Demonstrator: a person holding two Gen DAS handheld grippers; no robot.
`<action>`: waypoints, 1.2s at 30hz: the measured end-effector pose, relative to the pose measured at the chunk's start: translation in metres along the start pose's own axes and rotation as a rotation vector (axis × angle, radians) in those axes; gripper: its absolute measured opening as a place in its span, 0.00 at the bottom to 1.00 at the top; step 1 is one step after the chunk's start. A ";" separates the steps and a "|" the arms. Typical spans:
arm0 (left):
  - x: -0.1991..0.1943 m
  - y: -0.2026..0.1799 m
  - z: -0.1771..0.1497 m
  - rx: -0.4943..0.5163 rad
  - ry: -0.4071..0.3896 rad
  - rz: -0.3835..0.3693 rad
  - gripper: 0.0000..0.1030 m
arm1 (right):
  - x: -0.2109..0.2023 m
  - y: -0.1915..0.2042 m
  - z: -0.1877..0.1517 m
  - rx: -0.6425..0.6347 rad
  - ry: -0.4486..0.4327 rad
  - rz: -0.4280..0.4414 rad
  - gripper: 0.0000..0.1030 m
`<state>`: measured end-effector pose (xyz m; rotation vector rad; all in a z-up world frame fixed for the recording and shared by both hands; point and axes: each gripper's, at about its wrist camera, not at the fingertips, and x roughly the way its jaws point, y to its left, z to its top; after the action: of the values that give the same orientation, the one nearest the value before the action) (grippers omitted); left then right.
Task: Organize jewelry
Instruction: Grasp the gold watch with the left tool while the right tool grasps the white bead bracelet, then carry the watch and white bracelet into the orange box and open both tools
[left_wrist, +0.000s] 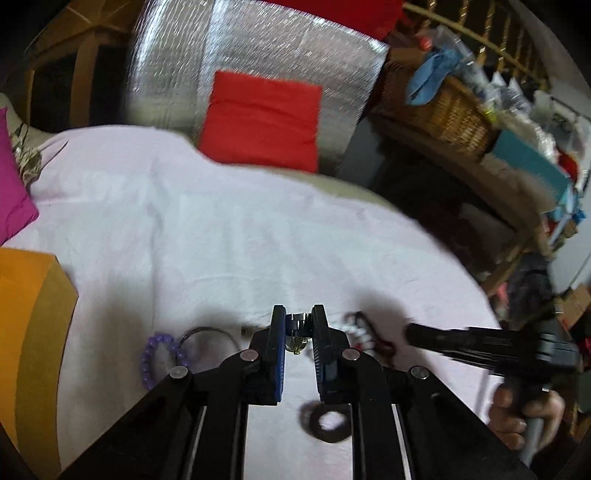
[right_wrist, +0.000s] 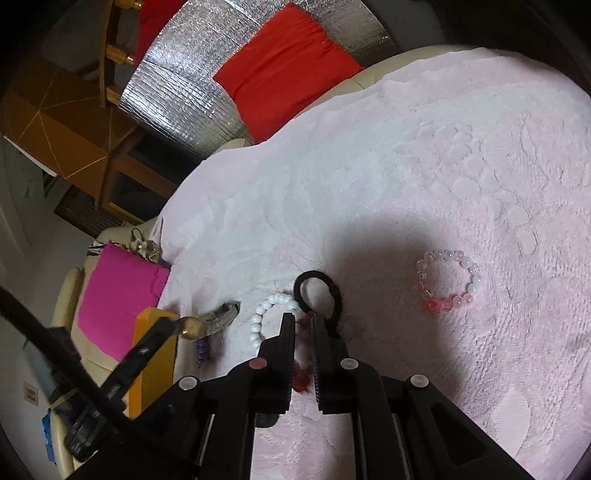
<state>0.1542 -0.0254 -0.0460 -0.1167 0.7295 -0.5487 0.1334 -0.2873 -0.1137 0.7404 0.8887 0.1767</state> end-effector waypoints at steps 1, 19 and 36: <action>-0.007 -0.003 0.000 0.006 -0.013 -0.014 0.14 | 0.000 0.001 0.000 -0.002 -0.002 0.002 0.10; -0.051 0.011 -0.010 -0.021 -0.043 -0.047 0.14 | 0.049 0.004 -0.008 0.126 0.115 0.001 0.51; -0.148 0.057 -0.009 -0.089 -0.225 0.086 0.14 | 0.010 0.092 -0.025 -0.129 -0.084 0.015 0.10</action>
<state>0.0822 0.0999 0.0204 -0.2249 0.5368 -0.4132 0.1354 -0.2022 -0.0705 0.6304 0.7842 0.2122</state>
